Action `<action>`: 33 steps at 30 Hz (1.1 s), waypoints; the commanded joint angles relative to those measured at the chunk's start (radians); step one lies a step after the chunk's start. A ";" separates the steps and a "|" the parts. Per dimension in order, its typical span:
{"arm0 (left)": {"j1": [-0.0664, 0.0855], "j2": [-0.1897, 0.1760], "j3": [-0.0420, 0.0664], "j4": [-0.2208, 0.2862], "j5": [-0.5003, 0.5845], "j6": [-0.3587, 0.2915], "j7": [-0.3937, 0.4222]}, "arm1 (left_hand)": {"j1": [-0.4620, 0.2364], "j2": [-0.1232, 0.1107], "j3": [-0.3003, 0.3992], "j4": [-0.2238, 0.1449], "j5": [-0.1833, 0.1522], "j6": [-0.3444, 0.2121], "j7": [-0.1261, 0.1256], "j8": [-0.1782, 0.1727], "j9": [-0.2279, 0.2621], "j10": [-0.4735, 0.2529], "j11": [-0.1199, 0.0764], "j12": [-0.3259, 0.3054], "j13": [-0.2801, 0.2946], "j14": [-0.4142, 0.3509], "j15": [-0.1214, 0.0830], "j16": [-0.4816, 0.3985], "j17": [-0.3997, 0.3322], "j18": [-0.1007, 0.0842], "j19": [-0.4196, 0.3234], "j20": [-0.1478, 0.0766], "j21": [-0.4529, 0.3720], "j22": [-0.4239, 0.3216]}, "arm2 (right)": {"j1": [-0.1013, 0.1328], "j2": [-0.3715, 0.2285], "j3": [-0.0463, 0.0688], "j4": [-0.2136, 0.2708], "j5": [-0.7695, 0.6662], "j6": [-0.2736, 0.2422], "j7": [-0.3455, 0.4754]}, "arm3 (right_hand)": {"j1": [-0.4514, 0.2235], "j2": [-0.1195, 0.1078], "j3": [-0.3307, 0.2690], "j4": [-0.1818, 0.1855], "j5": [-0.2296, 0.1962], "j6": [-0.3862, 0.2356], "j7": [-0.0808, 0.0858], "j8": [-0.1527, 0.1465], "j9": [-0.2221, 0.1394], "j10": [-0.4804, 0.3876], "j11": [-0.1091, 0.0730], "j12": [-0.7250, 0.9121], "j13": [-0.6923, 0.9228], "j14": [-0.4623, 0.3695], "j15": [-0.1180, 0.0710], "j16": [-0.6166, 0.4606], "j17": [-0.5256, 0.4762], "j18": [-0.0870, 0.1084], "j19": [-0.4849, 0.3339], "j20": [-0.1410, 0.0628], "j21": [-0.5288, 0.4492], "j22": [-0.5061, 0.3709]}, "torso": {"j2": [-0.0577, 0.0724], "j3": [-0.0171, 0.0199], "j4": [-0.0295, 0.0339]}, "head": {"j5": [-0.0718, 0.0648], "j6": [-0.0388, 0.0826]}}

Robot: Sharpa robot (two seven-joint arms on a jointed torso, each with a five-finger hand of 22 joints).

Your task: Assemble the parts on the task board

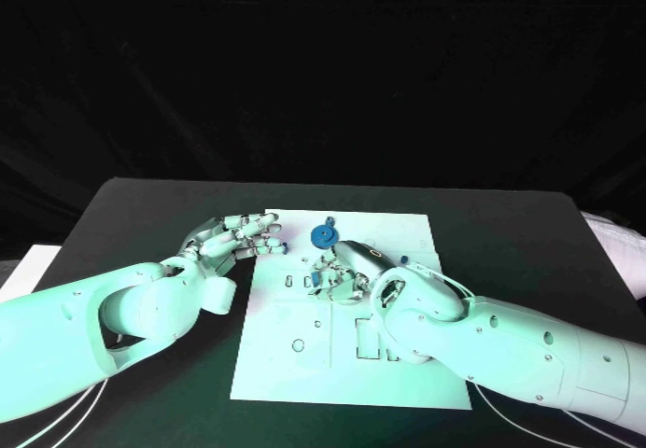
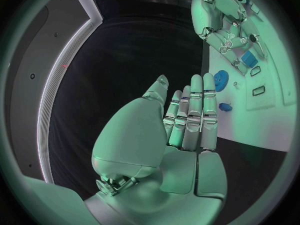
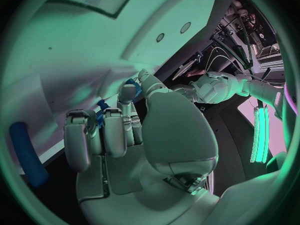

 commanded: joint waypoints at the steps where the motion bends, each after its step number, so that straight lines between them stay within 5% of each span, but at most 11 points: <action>1: 0.001 0.003 0.001 -0.001 0.001 0.023 0.002 | 0.002 0.012 0.000 -0.005 -0.002 -0.004 0.003 -0.006 -0.001 -0.003 0.003 -0.006 -0.002 -0.008 0.002 -0.006 0.001 0.008 -0.005 0.000 0.006 0.001 | -0.004 -0.010 0.000 0.021 -0.008 -0.087 0.005 | 0.001 -0.007 -0.010 0.002 0.007 -0.003 -0.006 0.004 0.001 -0.004 -0.001 0.005 0.000 0.061 0.007 -0.003 0.037 -0.002 0.000 0.007 -0.006 0.120 | 0.000 0.0003 -0.0001 | 0.000 0.000; 8: 0.001 0.006 0.001 -0.011 -0.034 0.014 -0.019 | -0.006 0.014 0.001 -0.009 -0.002 0.015 -0.010 0.002 0.001 0.021 -0.011 -0.001 0.001 0.056 -0.017 0.027 0.029 0.013 0.031 -0.013 0.042 0.019 | -0.004 -0.044 0.014 0.066 0.042 -0.185 0.106 | 0.006 -0.005 -0.021 0.007 0.015 -0.005 -0.006 0.005 0.001 -0.009 -0.001 0.001 -0.006 0.056 0.007 -0.019 0.017 0.002 -0.011 0.007 -0.014 0.105 | -0.004 0.0015 -0.0047 | 0.003 0.007; 14: 0.001 0.013 0.001 -0.031 -0.147 0.000 -0.103 | -0.039 0.009 -0.002 0.013 -0.004 0.072 -0.055 0.021 0.006 0.161 -0.068 0.053 0.026 0.269 -0.077 0.205 0.153 0.015 0.165 -0.067 0.179 0.091 | 0.003 -0.096 0.038 0.104 0.139 -0.189 0.208 | 0.008 -0.002 -0.031 0.013 0.009 -0.008 -0.005 0.005 0.001 -0.013 0.000 -0.001 -0.010 0.053 0.008 -0.028 0.007 0.004 -0.017 0.008 -0.019 0.097 | -0.017 0.0062 -0.0085 | 0.010 0.004; 15: 0.001 0.013 0.001 -0.034 -0.182 -0.003 -0.135 | -0.057 0.002 -0.006 0.030 -0.003 0.079 -0.061 0.019 0.005 0.178 -0.077 0.066 0.039 0.293 -0.089 0.428 0.352 0.019 0.205 -0.096 0.250 0.133 | 0.007 -0.111 0.043 0.113 0.171 -0.185 0.227 | 0.009 0.000 -0.034 0.015 0.007 -0.009 -0.005 0.005 0.001 -0.016 0.000 -0.004 -0.013 0.052 0.008 -0.031 0.003 0.005 -0.020 0.008 -0.021 0.093 | -0.020 0.0074 -0.0095 | 0.010 0.003; 16: 0.003 0.014 0.001 -0.038 -0.224 0.003 -0.184 | -0.066 0.004 -0.007 0.040 -0.004 0.081 -0.069 0.019 0.006 0.217 -0.088 0.095 0.058 0.308 -0.095 0.641 0.549 0.000 0.224 -0.096 0.326 0.217 | 0.013 -0.130 0.049 0.123 0.211 -0.178 0.247 | 0.010 0.001 -0.038 0.018 0.005 -0.010 -0.005 0.005 0.001 -0.018 0.000 -0.006 -0.016 0.051 0.008 -0.034 0.000 0.005 -0.022 0.008 -0.023 0.090 | -0.024 0.0088 -0.0107 | 0.014 0.002; 17: 0.004 0.014 0.001 -0.039 -0.245 0.006 -0.208 | -0.070 0.003 -0.009 0.043 -0.004 0.084 -0.072 0.021 0.006 0.228 -0.089 0.106 0.065 0.316 -0.098 0.714 0.615 -0.008 0.241 -0.097 0.374 0.276 | 0.016 -0.139 0.052 0.127 0.229 -0.173 0.255 | 0.010 0.002 -0.038 0.018 0.005 -0.010 -0.005 0.005 0.001 -0.019 0.000 -0.006 -0.016 0.051 0.008 -0.034 0.000 0.005 -0.022 0.008 -0.023 0.090 | -0.025 0.0095 -0.0115 | 0.015 0.002; 18: 0.009 0.015 0.001 -0.044 -0.301 0.014 -0.269 | -0.089 -0.005 -0.020 0.055 -0.003 0.099 -0.088 0.035 0.012 0.258 -0.106 0.167 0.112 0.333 -0.110 0.964 0.846 -0.032 0.293 -0.106 0.539 0.471 | 0.026 -0.160 0.057 0.136 0.275 -0.162 0.268 | 0.012 0.006 -0.039 0.020 0.007 -0.011 -0.004 0.005 0.001 -0.020 0.001 -0.007 -0.018 0.050 0.009 -0.035 -0.001 0.006 -0.024 0.008 -0.024 0.087 | -0.029 0.0113 -0.0137 | 0.018 0.001; 21: 0.035 0.025 0.001 -0.057 -0.462 0.051 -0.438 | -0.144 -0.003 -0.050 0.094 -0.003 0.123 -0.114 0.075 0.033 0.252 -0.124 0.356 0.270 0.342 -0.125 1.228 1.098 -0.061 0.325 -0.122 0.733 0.700 | 0.055 -0.211 0.065 0.145 0.380 -0.139 0.294 | 0.023 0.017 -0.038 0.020 0.014 -0.011 -0.004 0.006 0.001 -0.024 0.000 -0.007 -0.020 0.049 0.008 -0.040 -0.006 0.007 -0.027 0.009 -0.028 0.082 | -0.039 0.0149 -0.0182 | 0.020 -0.004; 25: 0.070 0.047 0.001 -0.070 -0.652 0.105 -0.662 | -0.170 0.021 -0.078 0.138 0.001 0.128 -0.125 0.152 0.082 0.186 -0.140 0.701 0.602 0.358 -0.132 1.333 1.203 -0.075 0.327 -0.124 0.852 0.846 | 0.085 -0.263 0.069 0.129 0.506 -0.136 0.318 | 0.037 0.028 -0.035 0.016 0.019 -0.010 -0.004 0.007 0.002 -0.029 0.000 -0.012 -0.028 0.047 0.008 -0.049 -0.015 0.010 -0.034 0.008 -0.033 0.072 | -0.053 0.0189 -0.0270 | 0.028 -0.006; 27: 0.085 0.060 0.001 -0.075 -0.725 0.138 -0.743 | -0.188 0.023 -0.097 0.159 -0.003 0.132 -0.128 0.183 0.102 0.190 -0.137 0.810 0.713 0.369 -0.134 1.364 1.236 -0.083 0.342 -0.127 0.894 0.907 | 0.093 -0.282 0.070 0.121 0.537 -0.137 0.323 | 0.038 0.029 -0.035 0.016 0.020 -0.009 -0.004 0.008 0.002 -0.029 0.000 -0.011 -0.028 0.047 0.008 -0.049 -0.016 0.010 -0.035 0.008 -0.034 0.072 | -0.057 0.0211 -0.0300 | 0.034 -0.010; 33: 0.126 0.107 0.000 -0.099 -0.944 0.256 -0.919 | -0.227 0.037 -0.173 0.183 -0.005 0.114 -0.161 0.336 0.233 0.212 -0.164 1.009 0.923 0.371 -0.157 1.371 1.243 -0.104 0.384 -0.146 0.988 1.049 | 0.105 -0.325 0.071 0.100 0.529 -0.125 0.338 | 0.050 0.043 -0.030 0.014 0.040 -0.004 -0.005 0.010 0.003 -0.033 -0.001 -0.016 -0.036 0.046 0.007 -0.055 -0.021 0.011 -0.036 0.008 -0.036 0.068 | -0.064 0.0280 -0.0388 | 0.048 -0.018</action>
